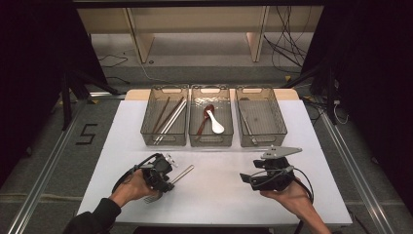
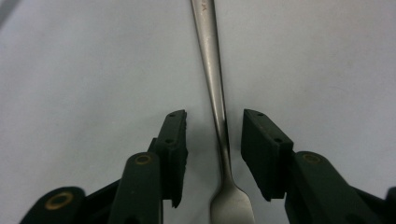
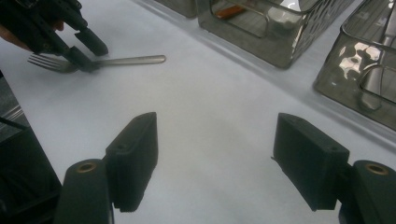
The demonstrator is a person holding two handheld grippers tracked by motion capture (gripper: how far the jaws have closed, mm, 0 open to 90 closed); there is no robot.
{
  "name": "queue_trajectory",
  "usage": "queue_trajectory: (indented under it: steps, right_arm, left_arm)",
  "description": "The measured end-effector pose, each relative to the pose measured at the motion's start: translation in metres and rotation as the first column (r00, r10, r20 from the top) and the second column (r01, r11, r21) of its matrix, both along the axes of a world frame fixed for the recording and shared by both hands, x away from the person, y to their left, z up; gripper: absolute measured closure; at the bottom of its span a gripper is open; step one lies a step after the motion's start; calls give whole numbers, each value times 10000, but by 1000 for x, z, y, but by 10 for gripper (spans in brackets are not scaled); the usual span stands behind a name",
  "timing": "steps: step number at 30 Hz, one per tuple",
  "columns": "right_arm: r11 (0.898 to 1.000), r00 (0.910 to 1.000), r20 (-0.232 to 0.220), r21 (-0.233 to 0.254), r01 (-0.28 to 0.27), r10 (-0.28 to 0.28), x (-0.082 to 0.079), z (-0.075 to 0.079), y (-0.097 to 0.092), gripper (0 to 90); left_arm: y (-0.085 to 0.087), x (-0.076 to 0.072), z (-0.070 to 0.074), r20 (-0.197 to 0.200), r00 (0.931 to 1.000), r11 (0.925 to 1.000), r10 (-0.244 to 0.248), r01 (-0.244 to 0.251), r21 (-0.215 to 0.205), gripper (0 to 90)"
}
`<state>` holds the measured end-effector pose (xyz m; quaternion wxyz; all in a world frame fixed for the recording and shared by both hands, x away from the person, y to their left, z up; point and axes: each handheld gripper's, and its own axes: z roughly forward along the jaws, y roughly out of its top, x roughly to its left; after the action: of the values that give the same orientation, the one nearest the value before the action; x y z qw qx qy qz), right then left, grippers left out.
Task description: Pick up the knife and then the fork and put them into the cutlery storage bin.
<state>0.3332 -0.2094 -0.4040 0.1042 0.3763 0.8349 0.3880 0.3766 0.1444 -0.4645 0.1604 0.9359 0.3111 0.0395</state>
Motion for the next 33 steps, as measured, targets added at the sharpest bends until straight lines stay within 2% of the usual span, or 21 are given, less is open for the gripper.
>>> queue_trajectory:
  steps: [3,8,12,16,20,28,31,32,33]
  right_arm:
    - [10000,10000,-17,-6,-84,84,0,-1,1,316]
    - [9998,9999,-38,-93,-161,161,0,-1,4,321]
    - [9998,9998,-62,-121,-180,179,-1,-1,6,322]
    - [9997,9997,-41,-139,-224,223,-1,-1,7,322]
    - [9996,9997,-20,-138,-254,254,-1,-1,7,322]
    - [9996,9996,-37,-135,-266,266,-1,-2,7,324]
    - [9995,9996,-48,-136,-271,271,-1,-2,7,324]
    - [9995,9996,-60,-138,-294,293,-1,-2,8,324]
    - [9995,9996,-84,-150,-285,283,-1,-2,8,324]
  left_arm:
    - [-2,1,0,28,10000,9999,-91,90,61,642]
    - [-7,1,1,87,9980,9977,-622,619,261,706]
    - [-9,1,1,13,9971,9964,-767,766,357,773]
    - [-10,1,1,-66,9972,9969,-749,751,243,818]
    - [-12,-1,2,113,9937,9924,-1112,1105,534,833]
    - [-13,-2,4,-87,9930,9922,-1179,1181,406,836]
    - [-11,-2,9,182,9930,9925,-1170,1163,366,842]
    - [-10,-1,11,281,9948,9948,-982,974,302,863]
    - [-8,0,12,123,9948,9948,-1013,1013,56,869]
